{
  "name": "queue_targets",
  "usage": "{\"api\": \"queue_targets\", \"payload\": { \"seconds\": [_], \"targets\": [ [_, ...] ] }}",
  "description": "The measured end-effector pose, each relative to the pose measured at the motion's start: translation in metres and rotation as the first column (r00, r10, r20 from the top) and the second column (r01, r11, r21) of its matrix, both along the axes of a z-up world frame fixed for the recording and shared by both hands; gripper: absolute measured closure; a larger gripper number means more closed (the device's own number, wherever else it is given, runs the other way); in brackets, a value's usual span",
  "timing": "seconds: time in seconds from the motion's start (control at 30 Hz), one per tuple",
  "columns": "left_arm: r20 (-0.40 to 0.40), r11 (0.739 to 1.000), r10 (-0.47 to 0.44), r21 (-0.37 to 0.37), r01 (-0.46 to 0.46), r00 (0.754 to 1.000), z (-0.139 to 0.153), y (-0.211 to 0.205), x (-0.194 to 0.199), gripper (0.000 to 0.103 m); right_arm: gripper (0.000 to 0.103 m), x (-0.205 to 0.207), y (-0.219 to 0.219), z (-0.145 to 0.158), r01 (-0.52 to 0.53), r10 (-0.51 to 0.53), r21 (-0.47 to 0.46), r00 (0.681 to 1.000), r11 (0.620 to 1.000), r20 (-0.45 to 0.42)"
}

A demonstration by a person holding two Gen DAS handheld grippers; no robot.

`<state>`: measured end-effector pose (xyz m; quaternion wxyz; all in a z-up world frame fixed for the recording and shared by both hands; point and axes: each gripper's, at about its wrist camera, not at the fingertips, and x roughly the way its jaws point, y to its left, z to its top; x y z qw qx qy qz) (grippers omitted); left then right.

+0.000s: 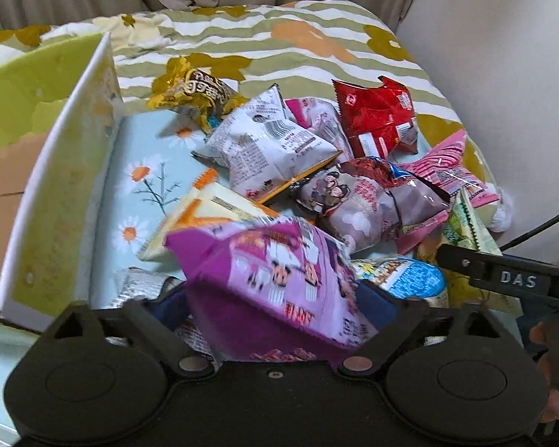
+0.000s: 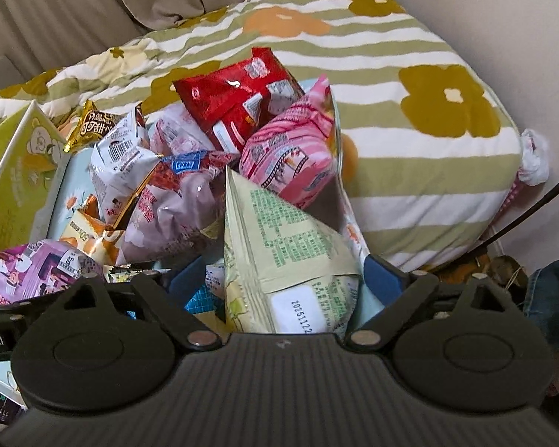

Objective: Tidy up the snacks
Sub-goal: 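Grasp the purple snack bag with the left tool while the right tool grasps the pale green bag, then carry both bags into the yellow box and open both tools to release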

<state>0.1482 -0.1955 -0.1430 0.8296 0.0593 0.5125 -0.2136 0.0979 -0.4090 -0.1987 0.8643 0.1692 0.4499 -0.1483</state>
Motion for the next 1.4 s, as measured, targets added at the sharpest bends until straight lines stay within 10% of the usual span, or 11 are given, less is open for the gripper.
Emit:
{"api": "queue_targets", "payload": {
  "seconds": [0.2, 0.47, 1.4],
  "targets": [
    [0.011, 0.999, -0.019, -0.034, 0.02, 1.0, 0.001, 0.003, -0.001, 0.023, 0.001, 0.001, -0.004, -0.007, 0.004, -0.004, 0.008, 1.0, 1.0, -0.008],
    [0.048, 0.998, -0.028, -0.051, 0.031, 0.998, 0.007, 0.007, -0.005, 0.031, 0.028, -0.004, -0.008, -0.009, -0.005, 0.004, 0.059, 1.0, 0.998, 0.006],
    [0.238, 0.982, 0.079, -0.184, -0.035, 0.968, 0.094, 0.046, -0.045, 0.047, 0.032, -0.036, 0.022, 0.097, -0.087, 0.086, -0.006, 0.974, 0.996, 0.21]
  ]
}}
